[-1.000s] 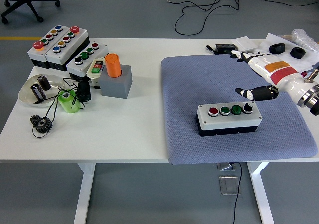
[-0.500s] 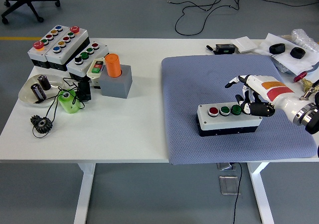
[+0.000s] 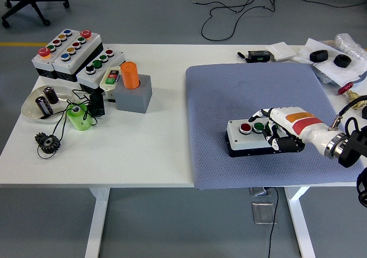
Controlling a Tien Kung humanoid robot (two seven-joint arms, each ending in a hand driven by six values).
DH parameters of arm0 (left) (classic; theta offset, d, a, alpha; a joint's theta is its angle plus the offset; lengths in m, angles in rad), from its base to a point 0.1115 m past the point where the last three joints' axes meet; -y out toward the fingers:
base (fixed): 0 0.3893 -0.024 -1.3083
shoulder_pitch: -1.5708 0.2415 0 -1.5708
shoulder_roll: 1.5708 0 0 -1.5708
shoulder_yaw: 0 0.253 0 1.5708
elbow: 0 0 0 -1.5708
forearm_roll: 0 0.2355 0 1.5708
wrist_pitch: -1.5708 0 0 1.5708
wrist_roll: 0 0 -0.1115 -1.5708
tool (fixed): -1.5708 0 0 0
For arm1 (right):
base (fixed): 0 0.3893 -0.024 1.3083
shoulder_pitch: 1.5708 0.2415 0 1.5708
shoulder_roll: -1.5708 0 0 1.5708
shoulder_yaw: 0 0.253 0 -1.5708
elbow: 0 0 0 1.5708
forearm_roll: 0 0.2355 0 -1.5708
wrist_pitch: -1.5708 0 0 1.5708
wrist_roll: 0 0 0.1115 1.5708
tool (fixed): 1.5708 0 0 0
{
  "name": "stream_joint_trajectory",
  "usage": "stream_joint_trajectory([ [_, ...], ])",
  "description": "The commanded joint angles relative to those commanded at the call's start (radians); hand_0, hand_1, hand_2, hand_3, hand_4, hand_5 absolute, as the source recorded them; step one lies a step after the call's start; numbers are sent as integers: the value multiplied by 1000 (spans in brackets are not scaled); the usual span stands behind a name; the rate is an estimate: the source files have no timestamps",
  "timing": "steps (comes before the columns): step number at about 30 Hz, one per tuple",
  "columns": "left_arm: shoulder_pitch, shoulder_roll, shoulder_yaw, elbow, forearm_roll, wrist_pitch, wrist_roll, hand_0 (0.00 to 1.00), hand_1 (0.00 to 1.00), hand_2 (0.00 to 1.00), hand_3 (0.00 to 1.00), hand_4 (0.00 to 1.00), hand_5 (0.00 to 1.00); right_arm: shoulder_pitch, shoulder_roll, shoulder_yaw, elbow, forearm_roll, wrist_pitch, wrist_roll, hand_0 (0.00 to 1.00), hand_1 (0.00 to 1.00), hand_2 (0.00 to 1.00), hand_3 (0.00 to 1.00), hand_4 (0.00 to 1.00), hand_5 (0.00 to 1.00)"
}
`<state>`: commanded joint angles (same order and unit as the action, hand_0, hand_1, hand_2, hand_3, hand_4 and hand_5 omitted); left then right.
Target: Pick up the button,place it on the desk,press the button,press the button
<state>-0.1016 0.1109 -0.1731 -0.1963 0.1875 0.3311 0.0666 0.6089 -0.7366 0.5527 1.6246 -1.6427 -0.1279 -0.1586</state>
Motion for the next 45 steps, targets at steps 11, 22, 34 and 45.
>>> stream_joint_trajectory([
  [11,0,1,-7,-2,6,-1,-1,603,540,502,453,279,983,-7,0,-1,-23,3,12,2,114,2,84,754,314,2],
  [22,-5,1,-14,-1,7,0,-1,602,540,501,453,279,982,2,3,-19,-38,-1,26,-2,116,2,85,747,316,2],
  [34,-7,1,-14,-1,8,-1,-1,604,541,500,452,280,980,2,6,-27,-56,-7,40,-8,124,2,91,725,331,2],
  [45,-9,2,-19,-1,11,-1,-1,604,540,500,452,281,982,-2,-7,22,-41,-7,37,-5,127,2,92,729,336,2],
])
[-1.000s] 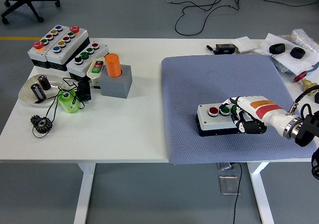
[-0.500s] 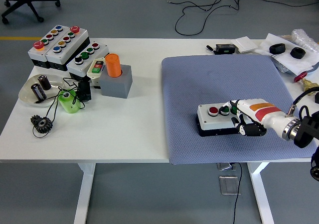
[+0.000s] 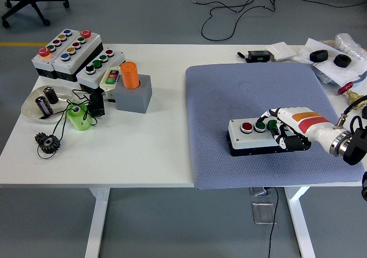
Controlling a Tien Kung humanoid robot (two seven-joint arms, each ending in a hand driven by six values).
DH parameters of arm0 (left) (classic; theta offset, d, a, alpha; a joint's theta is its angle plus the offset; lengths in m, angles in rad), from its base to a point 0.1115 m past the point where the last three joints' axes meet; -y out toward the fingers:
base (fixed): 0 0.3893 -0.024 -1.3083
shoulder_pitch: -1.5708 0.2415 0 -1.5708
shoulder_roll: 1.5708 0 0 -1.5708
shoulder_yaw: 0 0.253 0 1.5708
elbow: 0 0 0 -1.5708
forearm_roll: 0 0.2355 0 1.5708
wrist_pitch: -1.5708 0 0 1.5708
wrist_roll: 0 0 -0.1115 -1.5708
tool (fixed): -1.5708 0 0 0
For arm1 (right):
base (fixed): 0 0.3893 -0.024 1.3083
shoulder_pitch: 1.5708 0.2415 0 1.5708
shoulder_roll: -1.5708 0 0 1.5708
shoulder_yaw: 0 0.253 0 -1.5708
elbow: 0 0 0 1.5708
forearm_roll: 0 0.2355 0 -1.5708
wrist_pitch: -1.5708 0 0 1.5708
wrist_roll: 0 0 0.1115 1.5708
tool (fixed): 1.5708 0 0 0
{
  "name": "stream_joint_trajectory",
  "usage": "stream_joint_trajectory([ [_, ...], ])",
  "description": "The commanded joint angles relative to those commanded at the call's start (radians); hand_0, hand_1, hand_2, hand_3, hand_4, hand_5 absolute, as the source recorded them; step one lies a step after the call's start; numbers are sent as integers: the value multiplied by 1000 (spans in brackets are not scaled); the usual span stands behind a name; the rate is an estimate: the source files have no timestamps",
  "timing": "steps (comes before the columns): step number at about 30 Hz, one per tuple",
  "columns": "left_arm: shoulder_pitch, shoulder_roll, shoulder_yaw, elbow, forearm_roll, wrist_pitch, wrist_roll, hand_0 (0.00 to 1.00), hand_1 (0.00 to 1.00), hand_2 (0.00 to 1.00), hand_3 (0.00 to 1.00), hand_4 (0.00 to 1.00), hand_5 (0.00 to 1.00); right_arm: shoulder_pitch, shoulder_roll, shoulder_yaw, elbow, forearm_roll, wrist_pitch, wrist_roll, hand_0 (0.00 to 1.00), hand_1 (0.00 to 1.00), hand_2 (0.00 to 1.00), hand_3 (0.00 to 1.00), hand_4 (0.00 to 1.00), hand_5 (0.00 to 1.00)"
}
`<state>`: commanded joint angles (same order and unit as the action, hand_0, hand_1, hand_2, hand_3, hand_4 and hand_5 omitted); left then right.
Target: Pick up the button,place it on the desk,press the button,press the button
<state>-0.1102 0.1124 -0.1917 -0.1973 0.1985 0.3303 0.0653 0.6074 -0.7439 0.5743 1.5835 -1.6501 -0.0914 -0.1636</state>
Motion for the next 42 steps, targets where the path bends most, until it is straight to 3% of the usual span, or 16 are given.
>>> stream_joint_trajectory([
  [27,2,-1,6,1,-3,1,2,604,541,498,450,281,981,-6,3,-40,-31,-4,19,-7,131,2,92,722,360,2],
  [36,6,-1,14,1,-6,0,2,604,540,498,450,281,981,-34,2,59,5,-6,17,-5,131,2,92,722,362,2],
  [42,7,0,16,2,-6,0,2,604,540,497,450,281,980,-16,5,45,19,-3,24,-10,135,2,93,722,365,2],
])
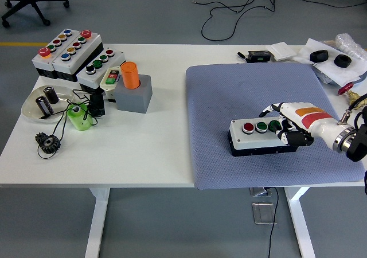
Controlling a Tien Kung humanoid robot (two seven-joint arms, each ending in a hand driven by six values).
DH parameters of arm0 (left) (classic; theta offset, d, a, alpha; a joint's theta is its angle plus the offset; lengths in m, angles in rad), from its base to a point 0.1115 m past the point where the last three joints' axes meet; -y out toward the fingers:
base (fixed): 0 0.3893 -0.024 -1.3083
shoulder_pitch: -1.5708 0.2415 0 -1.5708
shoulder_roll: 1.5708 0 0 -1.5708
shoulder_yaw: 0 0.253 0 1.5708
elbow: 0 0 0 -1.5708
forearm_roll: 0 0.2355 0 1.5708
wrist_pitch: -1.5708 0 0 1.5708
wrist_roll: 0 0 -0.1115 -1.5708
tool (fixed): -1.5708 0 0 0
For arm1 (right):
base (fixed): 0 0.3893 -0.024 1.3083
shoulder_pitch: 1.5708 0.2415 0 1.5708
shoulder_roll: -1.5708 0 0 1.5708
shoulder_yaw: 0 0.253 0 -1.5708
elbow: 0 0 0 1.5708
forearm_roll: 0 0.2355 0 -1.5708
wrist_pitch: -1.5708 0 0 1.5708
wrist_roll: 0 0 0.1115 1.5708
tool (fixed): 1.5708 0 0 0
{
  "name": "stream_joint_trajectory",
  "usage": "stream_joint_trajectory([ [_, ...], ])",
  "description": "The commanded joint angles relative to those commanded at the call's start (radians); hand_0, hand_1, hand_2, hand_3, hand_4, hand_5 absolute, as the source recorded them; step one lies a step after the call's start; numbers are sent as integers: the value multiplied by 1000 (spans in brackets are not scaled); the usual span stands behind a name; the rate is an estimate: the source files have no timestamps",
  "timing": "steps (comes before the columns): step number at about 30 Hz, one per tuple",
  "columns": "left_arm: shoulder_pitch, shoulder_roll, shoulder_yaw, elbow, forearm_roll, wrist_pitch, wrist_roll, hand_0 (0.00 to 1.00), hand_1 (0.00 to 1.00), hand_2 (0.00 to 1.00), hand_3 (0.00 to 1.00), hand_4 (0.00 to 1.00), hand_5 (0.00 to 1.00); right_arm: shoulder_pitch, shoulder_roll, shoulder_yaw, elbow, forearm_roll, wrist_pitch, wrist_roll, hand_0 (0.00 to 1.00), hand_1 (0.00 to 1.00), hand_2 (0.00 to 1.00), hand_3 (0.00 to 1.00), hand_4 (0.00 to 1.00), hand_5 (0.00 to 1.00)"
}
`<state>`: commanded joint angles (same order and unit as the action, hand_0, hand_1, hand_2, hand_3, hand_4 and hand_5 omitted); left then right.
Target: Pick up the button,place it on the desk,press the button,press the button
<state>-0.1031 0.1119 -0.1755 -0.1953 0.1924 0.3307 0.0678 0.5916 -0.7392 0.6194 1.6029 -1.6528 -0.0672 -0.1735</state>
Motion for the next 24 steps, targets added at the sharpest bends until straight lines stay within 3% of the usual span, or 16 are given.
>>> stream_joint_trajectory([
  [8,0,0,-1,0,0,0,-1,604,540,497,450,281,980,23,11,-57,-4,-8,12,-5,137,2,90,725,365,2],
  [24,-7,2,-8,-1,2,0,-2,604,540,495,449,282,980,34,29,-74,-14,-15,14,-9,140,2,91,728,372,2],
])
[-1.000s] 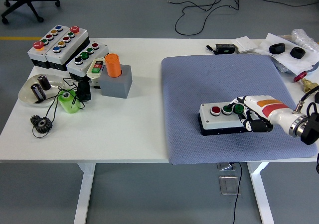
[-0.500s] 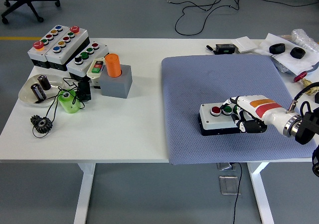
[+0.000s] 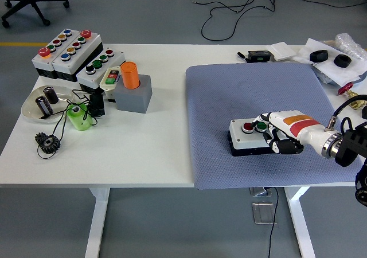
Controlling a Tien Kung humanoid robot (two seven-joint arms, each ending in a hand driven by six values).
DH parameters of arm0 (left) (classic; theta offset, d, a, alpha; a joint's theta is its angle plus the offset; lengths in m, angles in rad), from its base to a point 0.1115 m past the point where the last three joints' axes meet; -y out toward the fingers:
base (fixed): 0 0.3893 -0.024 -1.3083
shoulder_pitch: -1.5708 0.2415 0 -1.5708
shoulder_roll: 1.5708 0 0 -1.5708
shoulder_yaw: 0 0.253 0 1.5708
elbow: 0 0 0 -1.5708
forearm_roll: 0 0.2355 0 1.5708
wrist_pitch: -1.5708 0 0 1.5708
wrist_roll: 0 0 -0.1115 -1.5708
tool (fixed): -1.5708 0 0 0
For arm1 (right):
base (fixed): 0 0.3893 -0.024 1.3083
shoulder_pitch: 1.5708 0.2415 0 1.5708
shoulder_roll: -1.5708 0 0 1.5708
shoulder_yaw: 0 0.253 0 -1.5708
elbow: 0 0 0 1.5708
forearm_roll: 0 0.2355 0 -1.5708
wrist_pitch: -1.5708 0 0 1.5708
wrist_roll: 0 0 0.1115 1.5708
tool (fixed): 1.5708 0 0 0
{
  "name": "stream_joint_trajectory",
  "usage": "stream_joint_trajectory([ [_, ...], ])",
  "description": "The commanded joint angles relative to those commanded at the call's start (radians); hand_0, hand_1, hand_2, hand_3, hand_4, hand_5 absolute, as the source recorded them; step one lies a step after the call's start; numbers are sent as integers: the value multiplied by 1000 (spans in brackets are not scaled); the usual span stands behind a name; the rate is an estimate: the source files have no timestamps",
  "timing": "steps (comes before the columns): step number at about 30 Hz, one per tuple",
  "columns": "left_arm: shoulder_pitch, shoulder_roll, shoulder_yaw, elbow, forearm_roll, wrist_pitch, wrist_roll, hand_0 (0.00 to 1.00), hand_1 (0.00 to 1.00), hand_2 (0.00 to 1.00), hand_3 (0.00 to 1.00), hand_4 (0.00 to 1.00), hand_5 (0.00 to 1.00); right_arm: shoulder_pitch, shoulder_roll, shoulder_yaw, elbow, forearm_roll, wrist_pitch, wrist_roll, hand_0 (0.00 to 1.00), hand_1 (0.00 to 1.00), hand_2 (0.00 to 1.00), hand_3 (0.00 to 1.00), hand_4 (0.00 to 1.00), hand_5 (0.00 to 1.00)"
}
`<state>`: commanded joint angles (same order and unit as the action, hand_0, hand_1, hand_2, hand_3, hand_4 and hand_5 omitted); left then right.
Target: Pick up the button,place it on the desk,press the button,press the button
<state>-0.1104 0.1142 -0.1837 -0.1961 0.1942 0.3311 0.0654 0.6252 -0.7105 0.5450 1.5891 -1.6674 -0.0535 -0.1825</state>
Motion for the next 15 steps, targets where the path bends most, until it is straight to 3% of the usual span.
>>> stream_joint_trajectory([
  [15,-4,0,-3,0,1,1,0,604,539,494,446,283,979,0,17,-27,-16,-12,12,-13,139,2,91,730,372,2],
])
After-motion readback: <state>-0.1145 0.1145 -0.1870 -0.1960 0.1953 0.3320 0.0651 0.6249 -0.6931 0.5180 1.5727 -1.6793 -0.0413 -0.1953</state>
